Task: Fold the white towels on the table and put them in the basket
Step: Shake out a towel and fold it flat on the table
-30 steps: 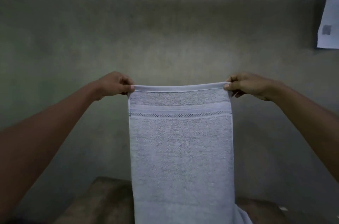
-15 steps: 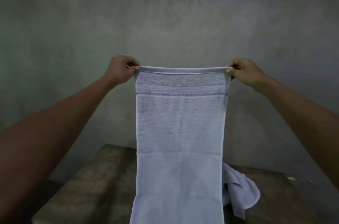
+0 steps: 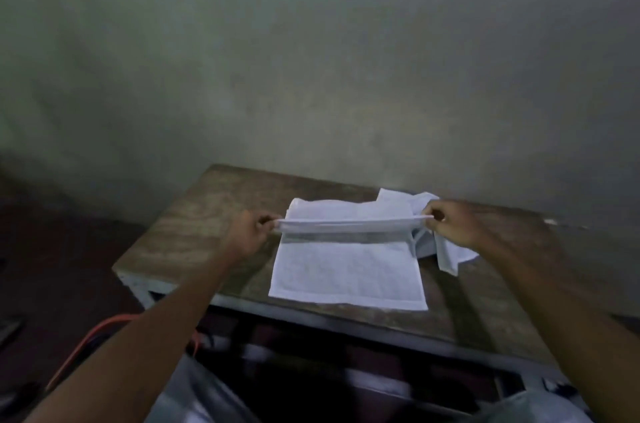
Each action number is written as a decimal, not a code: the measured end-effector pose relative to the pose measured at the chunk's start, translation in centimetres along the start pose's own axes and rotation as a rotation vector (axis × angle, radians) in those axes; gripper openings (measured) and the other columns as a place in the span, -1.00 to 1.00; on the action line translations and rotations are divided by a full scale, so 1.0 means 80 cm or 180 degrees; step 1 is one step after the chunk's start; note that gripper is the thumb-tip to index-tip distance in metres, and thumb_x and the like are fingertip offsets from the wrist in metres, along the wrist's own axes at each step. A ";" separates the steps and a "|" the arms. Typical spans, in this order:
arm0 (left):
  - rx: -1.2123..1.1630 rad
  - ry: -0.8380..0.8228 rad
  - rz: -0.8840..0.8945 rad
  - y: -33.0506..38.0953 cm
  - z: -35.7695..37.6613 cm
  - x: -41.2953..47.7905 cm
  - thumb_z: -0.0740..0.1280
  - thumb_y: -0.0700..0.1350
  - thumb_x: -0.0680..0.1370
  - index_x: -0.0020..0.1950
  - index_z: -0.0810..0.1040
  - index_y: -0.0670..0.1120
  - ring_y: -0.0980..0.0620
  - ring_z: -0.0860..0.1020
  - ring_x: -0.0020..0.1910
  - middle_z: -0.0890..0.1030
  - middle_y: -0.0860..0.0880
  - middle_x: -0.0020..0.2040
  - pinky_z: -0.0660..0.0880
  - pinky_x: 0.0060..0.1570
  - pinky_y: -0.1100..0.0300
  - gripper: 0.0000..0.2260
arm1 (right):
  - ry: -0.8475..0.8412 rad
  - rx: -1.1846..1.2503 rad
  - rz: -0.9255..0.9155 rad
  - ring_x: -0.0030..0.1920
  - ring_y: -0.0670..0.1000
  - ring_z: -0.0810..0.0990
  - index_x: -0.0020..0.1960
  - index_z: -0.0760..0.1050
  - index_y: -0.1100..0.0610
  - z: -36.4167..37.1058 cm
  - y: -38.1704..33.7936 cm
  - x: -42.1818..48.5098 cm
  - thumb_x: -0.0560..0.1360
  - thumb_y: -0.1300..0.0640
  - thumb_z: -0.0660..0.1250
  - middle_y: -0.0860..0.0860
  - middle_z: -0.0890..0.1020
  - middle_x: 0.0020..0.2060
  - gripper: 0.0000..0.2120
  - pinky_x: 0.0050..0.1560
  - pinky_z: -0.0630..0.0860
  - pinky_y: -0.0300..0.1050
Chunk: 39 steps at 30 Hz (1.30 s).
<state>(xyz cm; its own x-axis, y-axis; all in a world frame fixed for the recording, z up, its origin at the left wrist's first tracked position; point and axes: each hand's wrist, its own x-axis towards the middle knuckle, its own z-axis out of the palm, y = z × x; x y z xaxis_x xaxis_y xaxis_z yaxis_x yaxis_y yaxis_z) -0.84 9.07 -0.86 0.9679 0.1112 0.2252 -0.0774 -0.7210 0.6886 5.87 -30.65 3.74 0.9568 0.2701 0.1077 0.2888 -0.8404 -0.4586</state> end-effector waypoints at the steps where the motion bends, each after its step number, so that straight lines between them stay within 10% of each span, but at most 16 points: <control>1: -0.0050 -0.0028 -0.0072 -0.011 0.013 -0.011 0.36 -0.18 0.51 -0.09 0.68 0.01 0.12 0.58 -0.30 0.68 0.01 -0.21 0.45 -0.24 0.30 -0.88 | -0.0009 -0.0004 0.0002 -0.22 0.08 0.56 -0.31 0.46 -0.08 0.021 0.010 -0.011 0.42 0.29 0.37 0.03 0.61 -0.29 -0.71 -0.19 0.43 -0.07; 24: 0.0345 0.0067 0.0815 -0.083 0.074 -0.101 0.36 -0.14 0.43 -0.10 0.67 -0.12 0.16 0.57 -0.11 0.69 0.00 -0.12 0.41 -0.11 0.38 -0.88 | 0.0467 0.0438 -0.0146 -0.08 -0.16 0.55 -0.09 0.65 0.01 0.147 0.075 -0.123 0.44 0.21 0.43 -0.11 0.62 -0.14 -0.88 -0.04 0.42 -0.26; 29: 0.0110 0.0216 0.0576 -0.081 0.067 -0.099 0.32 -0.06 0.48 -0.09 0.65 -0.06 0.25 0.54 -0.22 0.59 0.31 -0.26 0.38 -0.22 0.41 -0.86 | 0.0728 0.1237 0.0173 -0.07 -0.25 0.57 -0.08 0.61 0.00 0.144 0.060 -0.124 0.50 0.23 0.36 -0.15 0.65 -0.11 -0.85 -0.06 0.42 -0.43; 39: 0.0819 0.0030 0.1251 -0.093 0.062 -0.130 0.23 0.05 0.52 0.02 0.64 0.04 0.13 0.61 0.07 0.67 0.11 0.02 0.52 -0.05 0.23 -0.78 | 0.0708 0.0332 -0.0535 0.01 -0.14 0.58 -0.02 0.66 0.15 0.159 0.080 -0.150 0.44 0.30 0.42 -0.02 0.65 -0.05 -0.85 0.09 0.38 -0.47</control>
<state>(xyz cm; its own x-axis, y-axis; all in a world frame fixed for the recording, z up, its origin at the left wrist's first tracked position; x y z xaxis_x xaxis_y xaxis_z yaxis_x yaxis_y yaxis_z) -9.13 9.86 -11.76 0.8748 -0.1989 0.4417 -0.3748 -0.8557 0.3568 -4.15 -33.29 -11.71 0.8829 0.2821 0.3753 0.4500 -0.7365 -0.5050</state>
